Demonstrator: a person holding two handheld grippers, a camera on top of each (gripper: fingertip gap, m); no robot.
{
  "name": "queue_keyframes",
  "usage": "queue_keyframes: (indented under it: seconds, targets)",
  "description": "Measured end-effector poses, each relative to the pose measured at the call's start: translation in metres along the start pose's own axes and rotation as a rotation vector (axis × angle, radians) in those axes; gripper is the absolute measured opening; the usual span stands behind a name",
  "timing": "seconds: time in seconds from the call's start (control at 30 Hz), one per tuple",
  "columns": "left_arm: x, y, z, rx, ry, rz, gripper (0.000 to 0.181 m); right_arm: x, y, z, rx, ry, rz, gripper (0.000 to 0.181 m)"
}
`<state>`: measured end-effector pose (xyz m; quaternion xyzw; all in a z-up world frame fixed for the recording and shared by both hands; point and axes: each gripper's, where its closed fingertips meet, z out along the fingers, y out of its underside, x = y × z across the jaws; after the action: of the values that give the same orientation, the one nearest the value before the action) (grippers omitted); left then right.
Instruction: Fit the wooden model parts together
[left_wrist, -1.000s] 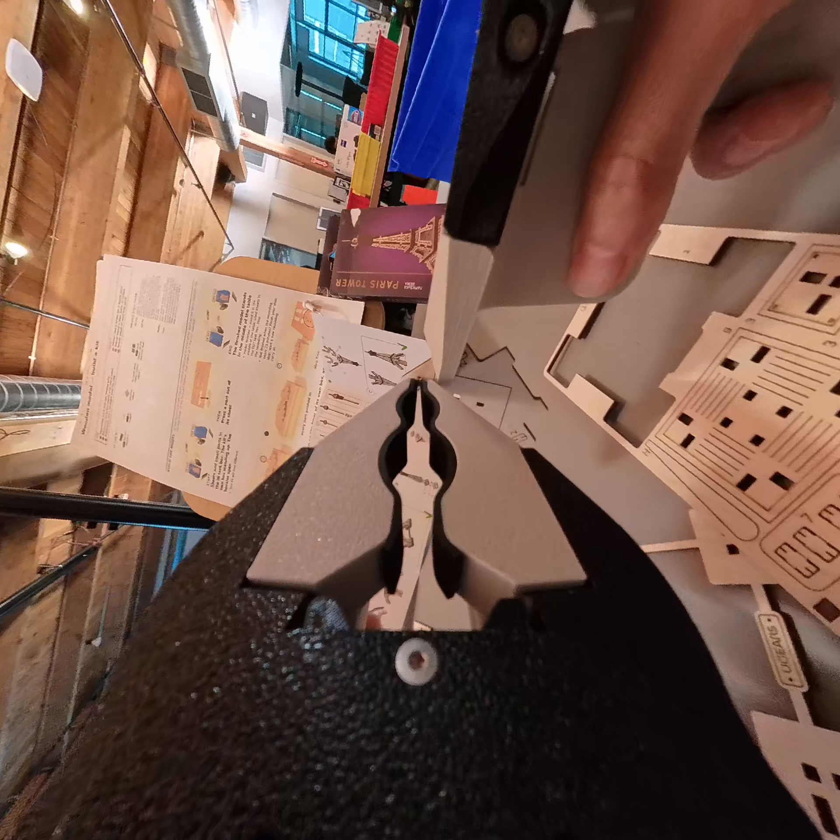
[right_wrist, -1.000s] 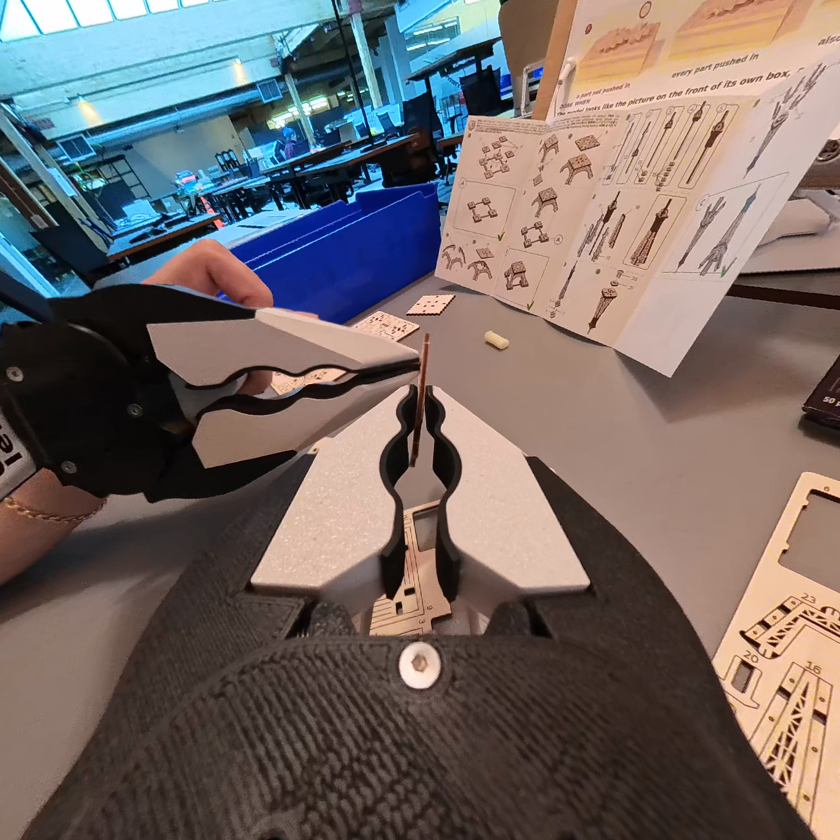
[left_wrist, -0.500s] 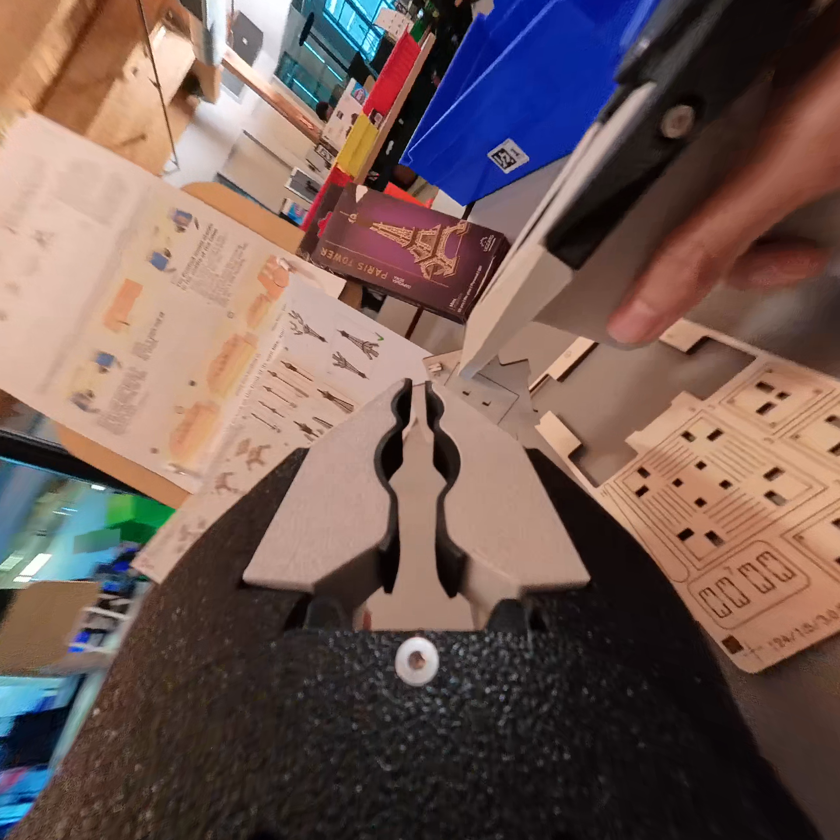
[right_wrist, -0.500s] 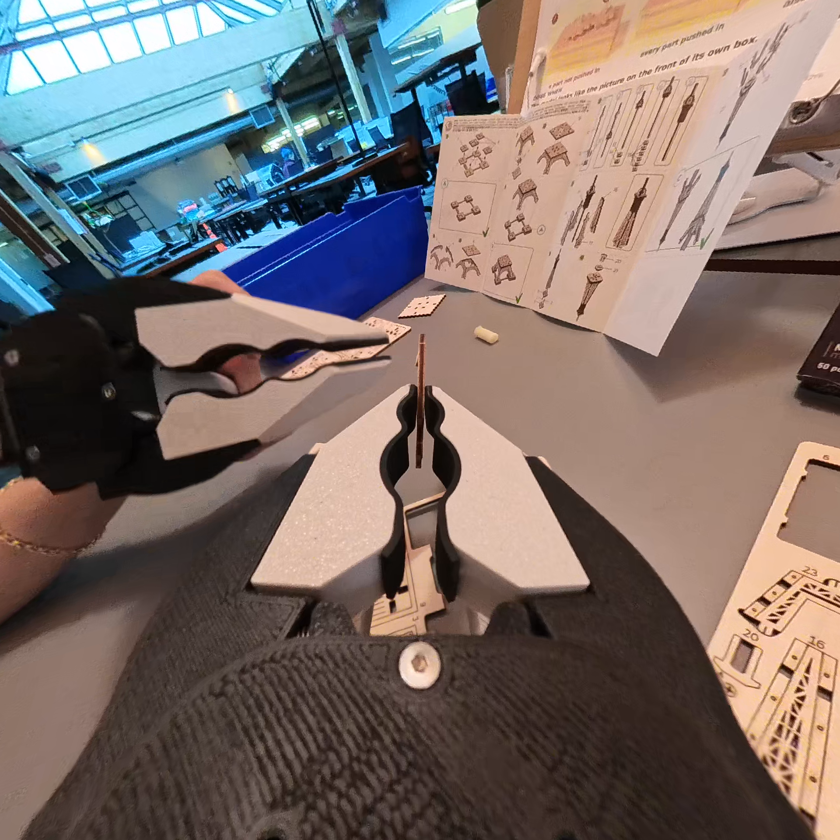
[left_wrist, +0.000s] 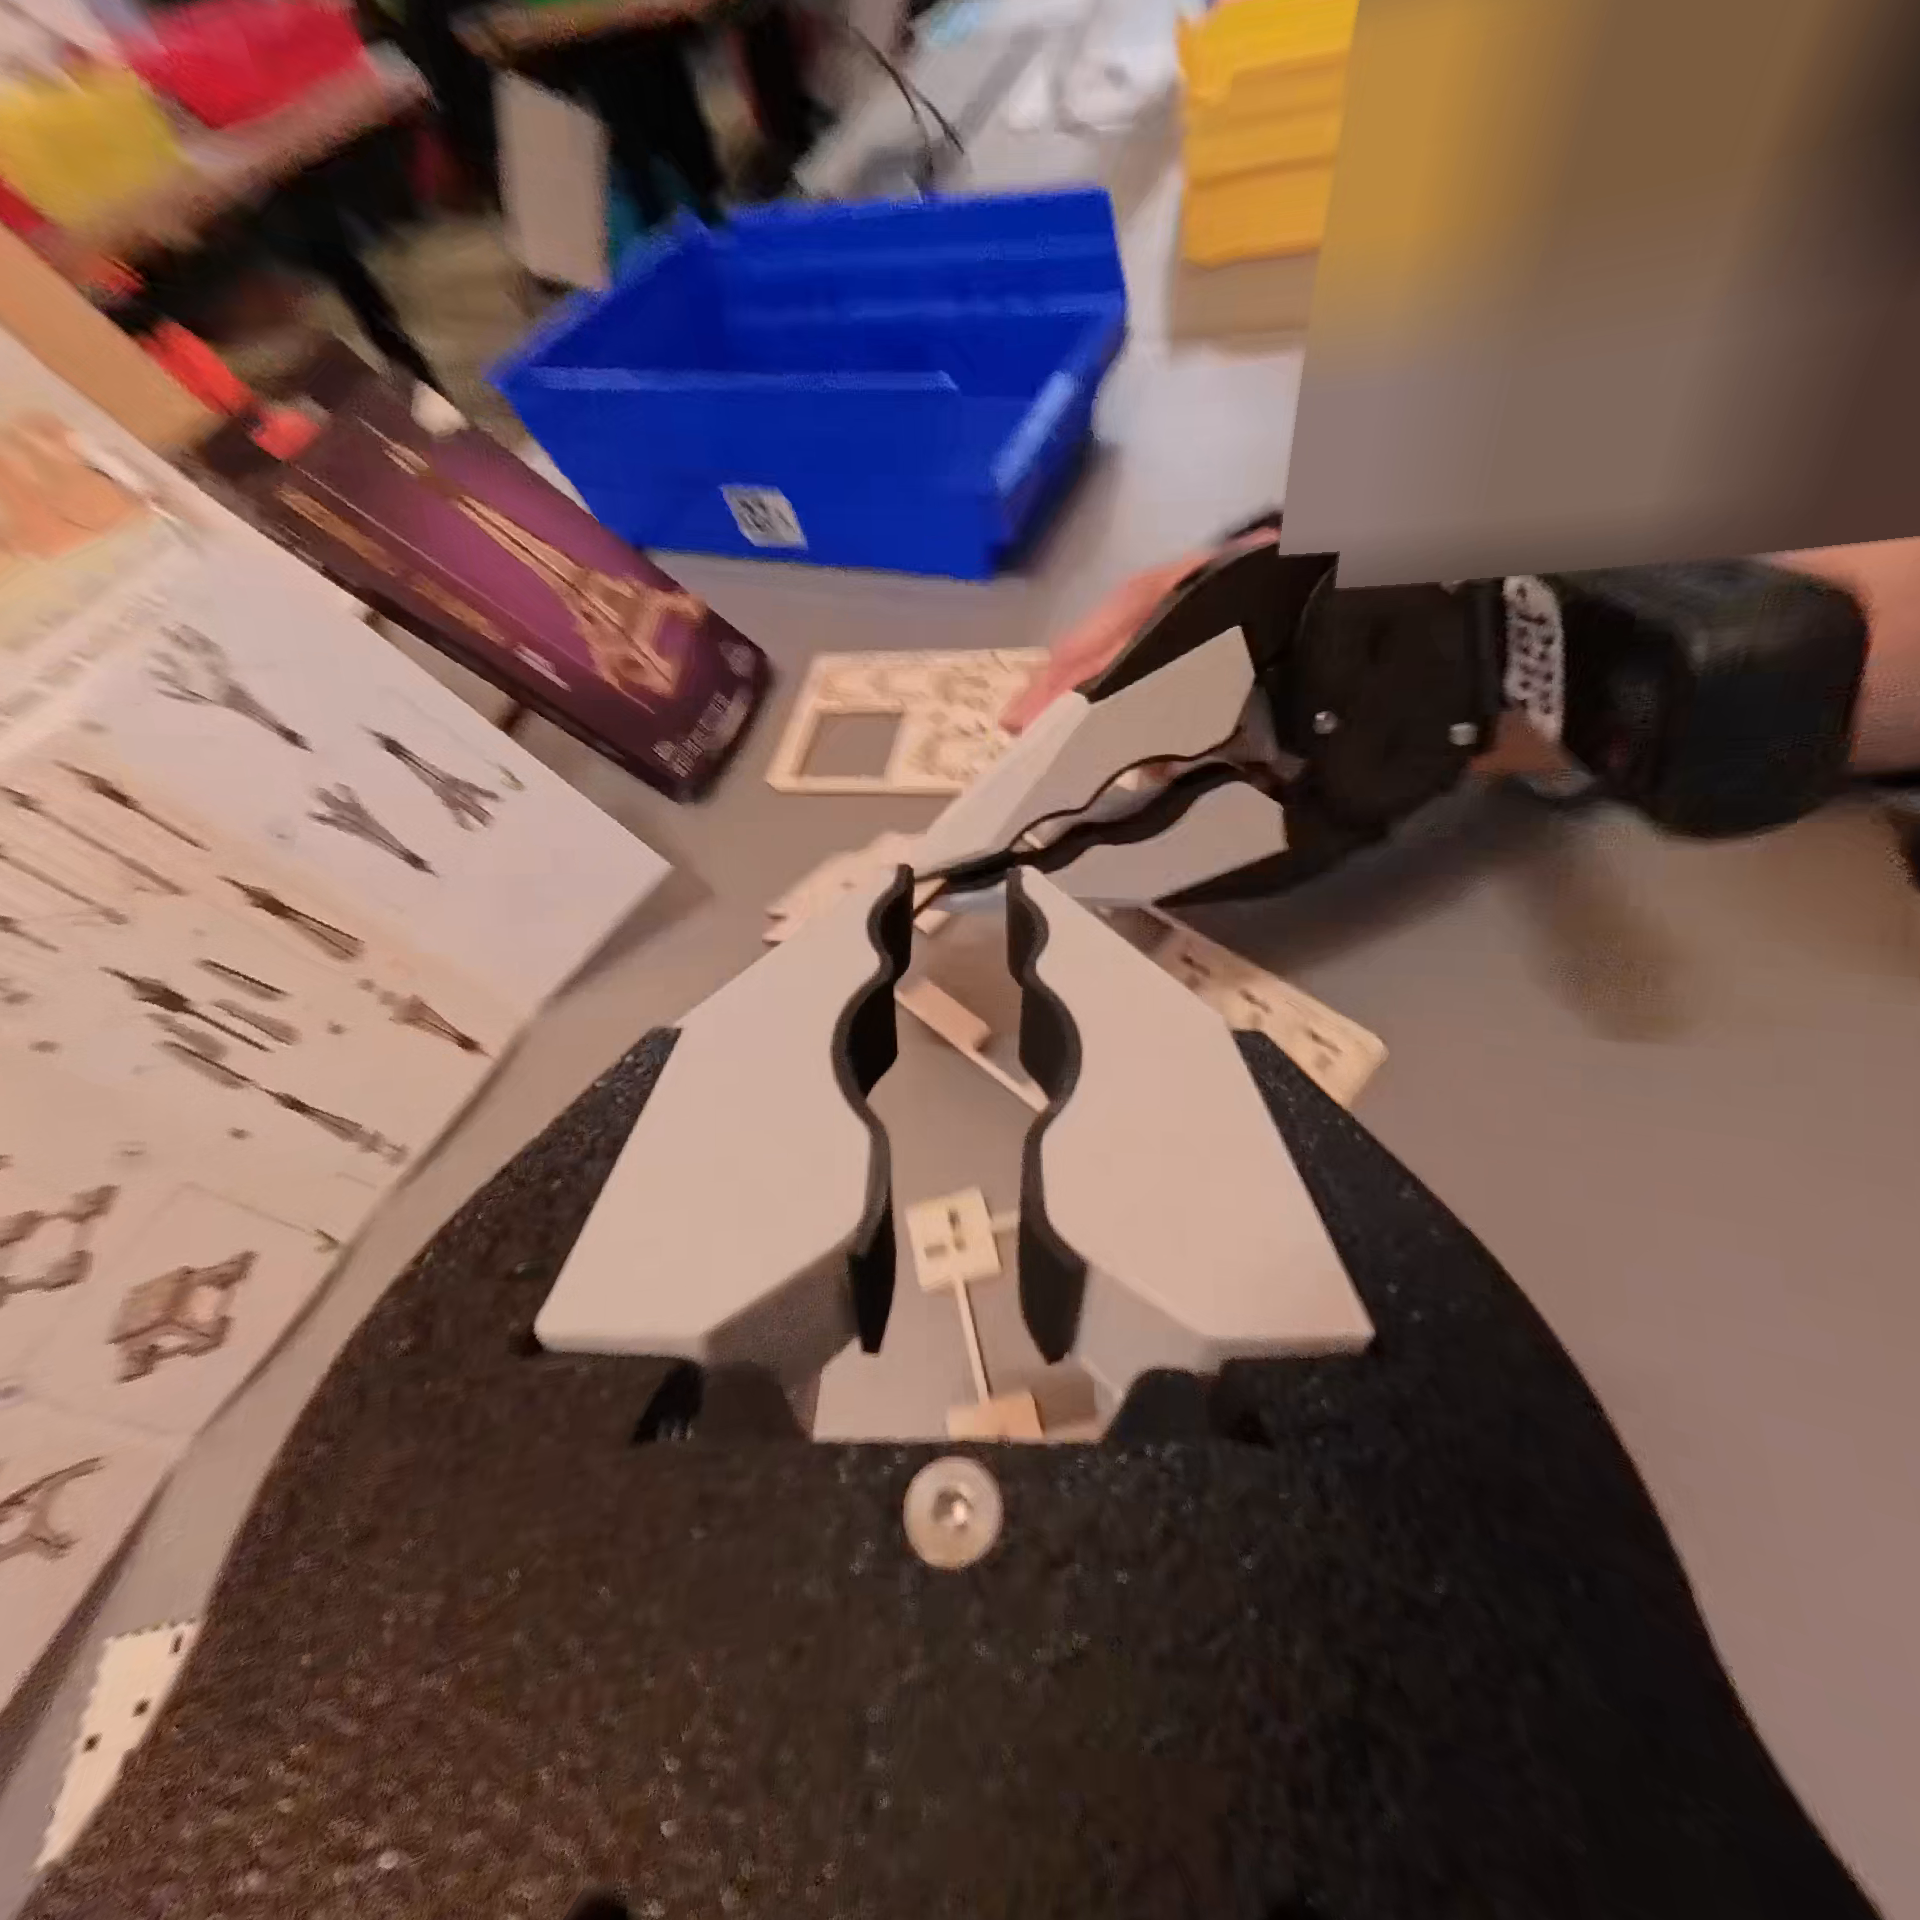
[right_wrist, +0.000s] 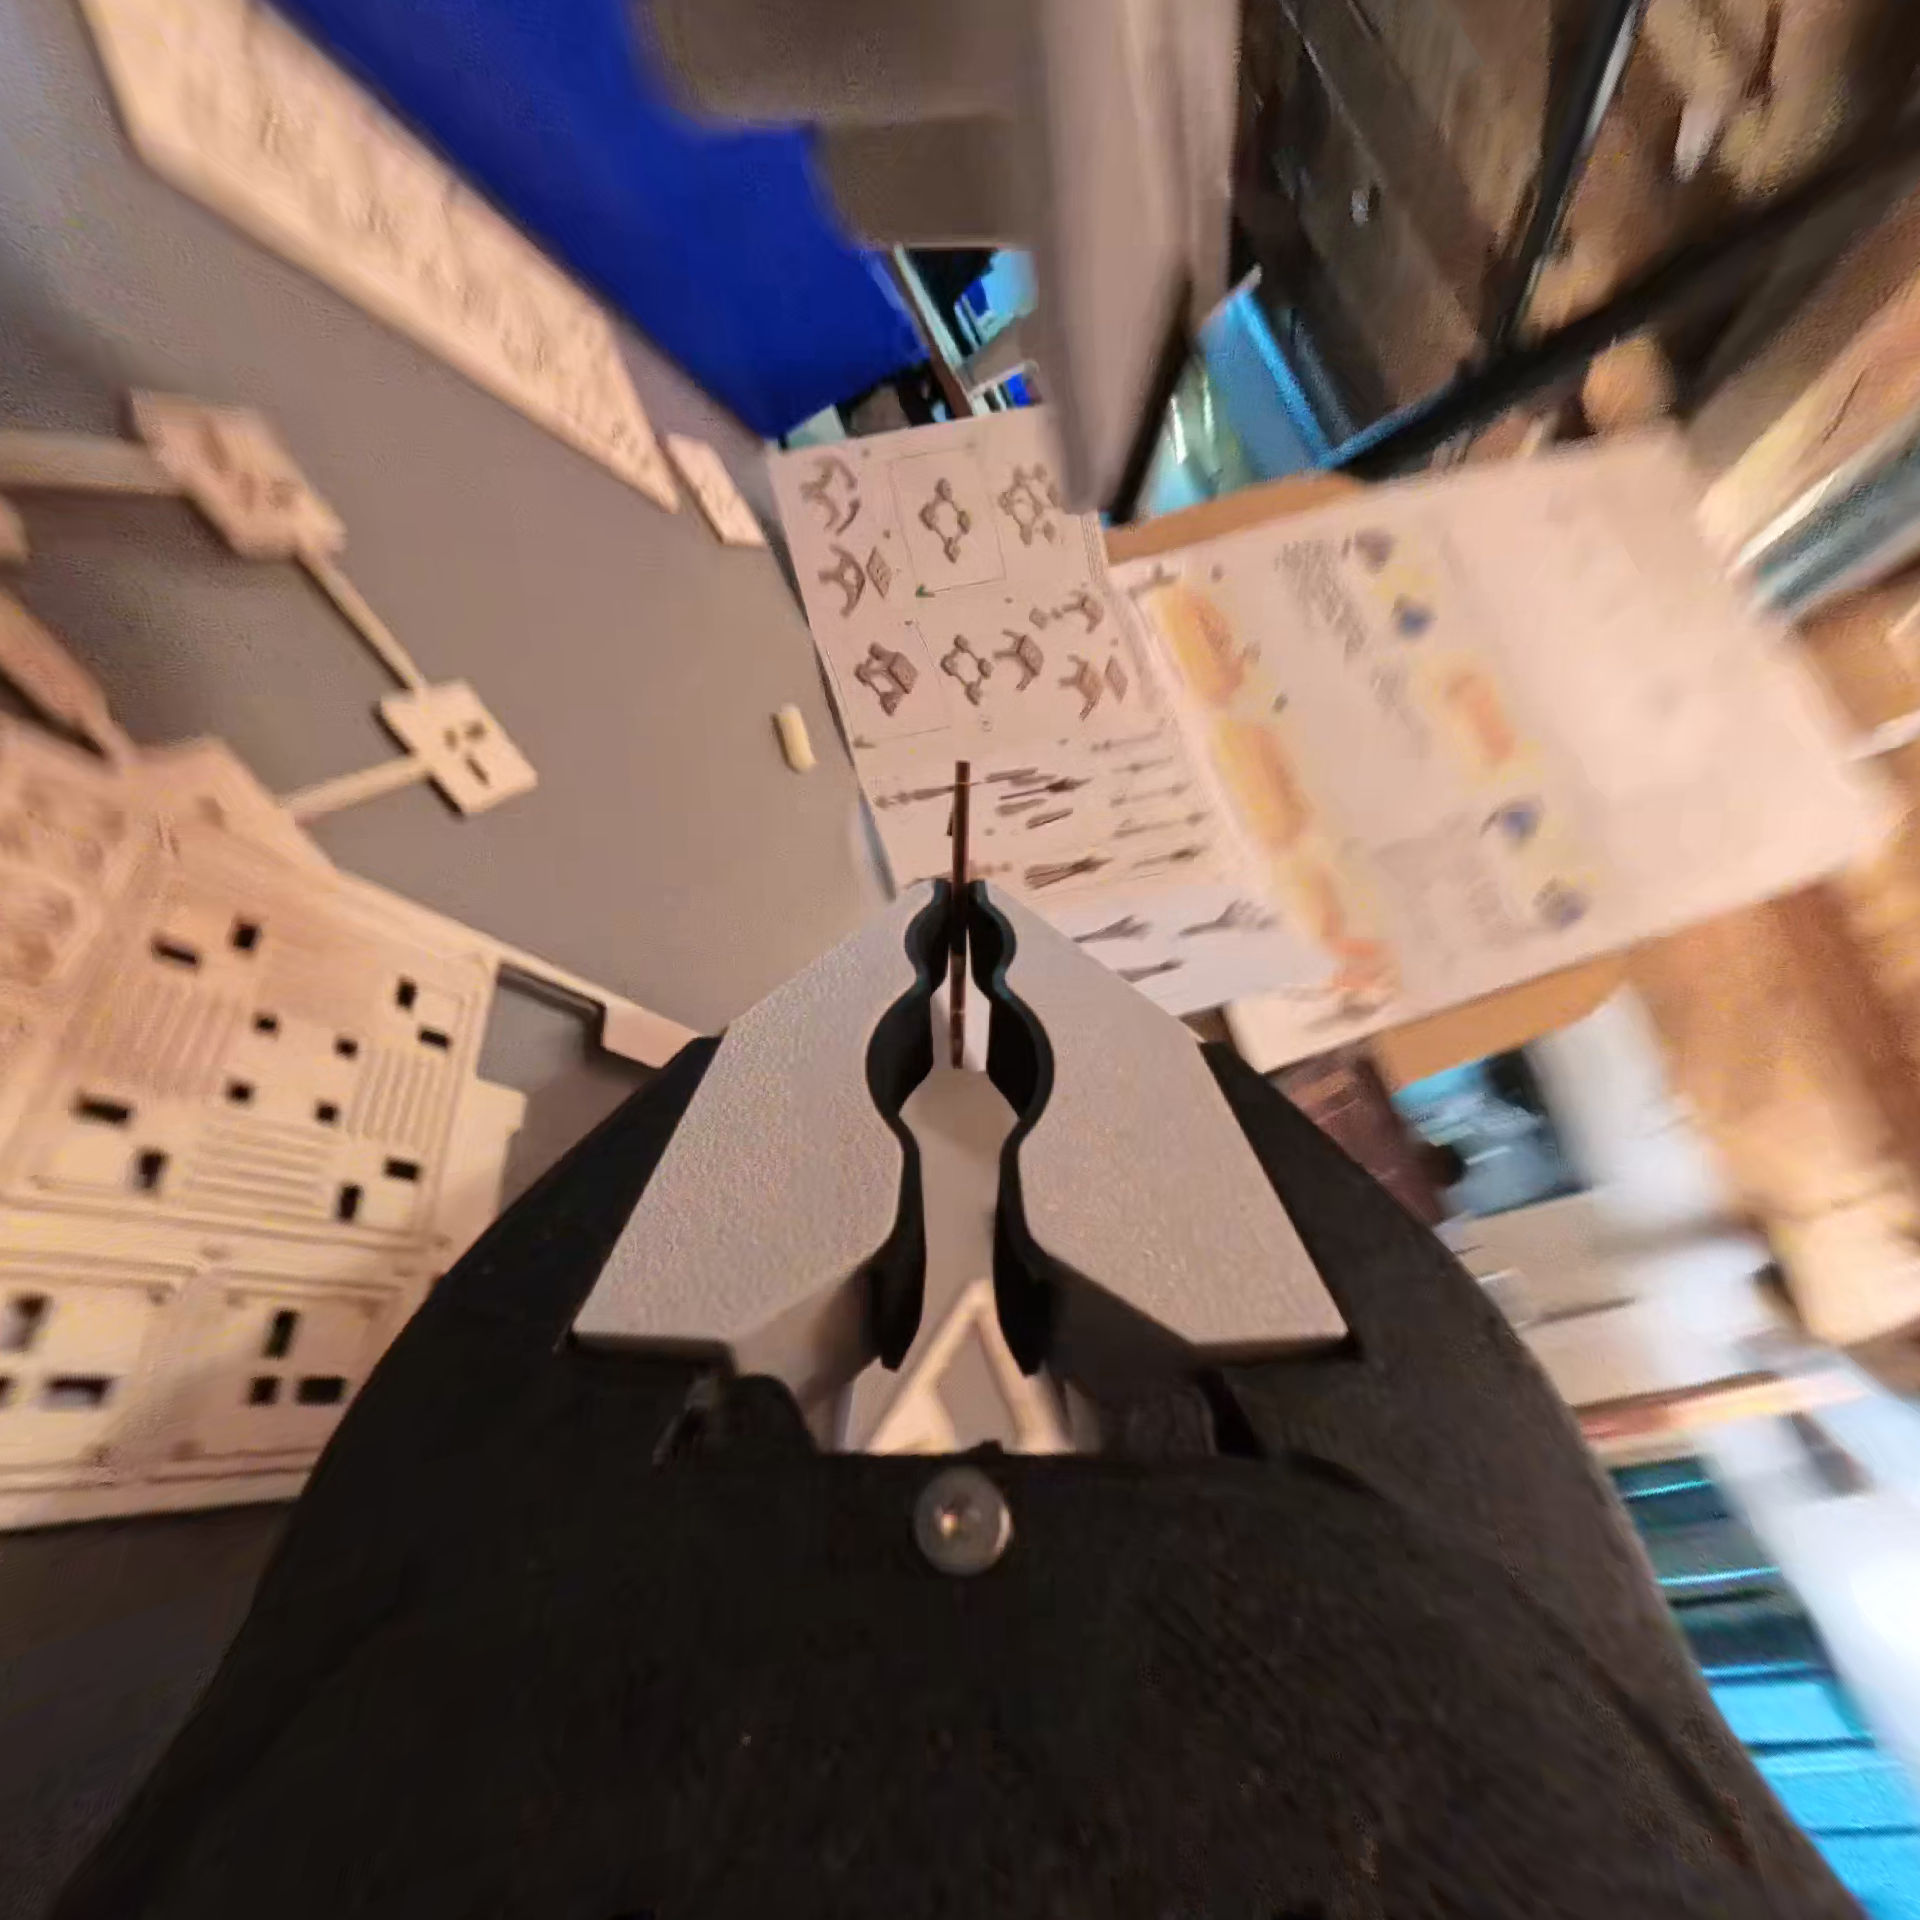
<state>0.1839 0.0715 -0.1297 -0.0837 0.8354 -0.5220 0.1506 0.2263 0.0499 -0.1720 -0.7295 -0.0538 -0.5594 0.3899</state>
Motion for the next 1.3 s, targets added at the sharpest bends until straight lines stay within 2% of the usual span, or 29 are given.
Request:
queue_keyframes:
  seconds: [0.1,0.2,0.33,0.5,0.53,0.6,0.67,0.73,0.87,0.93,1.13,1.3]
  targets:
    - [0.002,0.023,-0.003,-0.169,0.092,0.023,0.016,-0.013,-0.013,0.009,0.019,0.022,-0.346,0.001]
    - [0.006,0.051,-0.002,-0.319,0.14,0.082,0.018,-0.034,-0.015,0.019,-0.003,-0.022,-0.498,0.001]
    - [-0.017,0.074,0.004,-0.423,0.025,0.095,0.038,-0.044,-0.013,0.019,-0.024,-0.03,-0.58,0.001]
    - [-0.03,0.085,0.01,-0.47,0.005,0.072,0.057,-0.059,-0.009,0.022,-0.03,-0.073,-0.642,0.001]
    - [-0.035,0.088,0.011,-0.489,-0.008,0.039,0.058,-0.061,-0.01,0.022,-0.028,-0.069,-0.654,0.001]
    - [-0.042,0.095,0.012,-0.521,-0.043,-0.139,0.061,-0.058,-0.012,0.023,-0.033,-0.04,-0.666,0.001]
    - [-0.042,0.091,0.016,-0.46,-0.051,-0.403,0.065,-0.045,-0.005,0.024,-0.093,0.025,-0.678,0.001]
    - [-0.033,0.077,0.021,-0.334,0.026,-0.646,0.065,-0.029,-0.002,0.024,-0.123,0.094,-0.663,0.001]
    - [-0.032,0.069,0.025,-0.23,0.051,-0.918,0.064,-0.01,-0.002,0.02,-0.15,0.208,-0.671,0.001]
    - [-0.034,0.063,0.027,-0.177,0.054,-0.995,0.063,-0.006,-0.005,0.019,-0.142,0.236,-0.668,0.001]
    - [-0.036,0.073,0.028,-0.226,0.011,-1.023,0.059,-0.005,-0.01,0.016,-0.131,0.256,-0.682,0.001]
    - [-0.038,0.079,0.025,-0.244,0.006,-1.059,0.066,-0.007,-0.01,0.016,-0.123,0.246,-0.679,0.001]
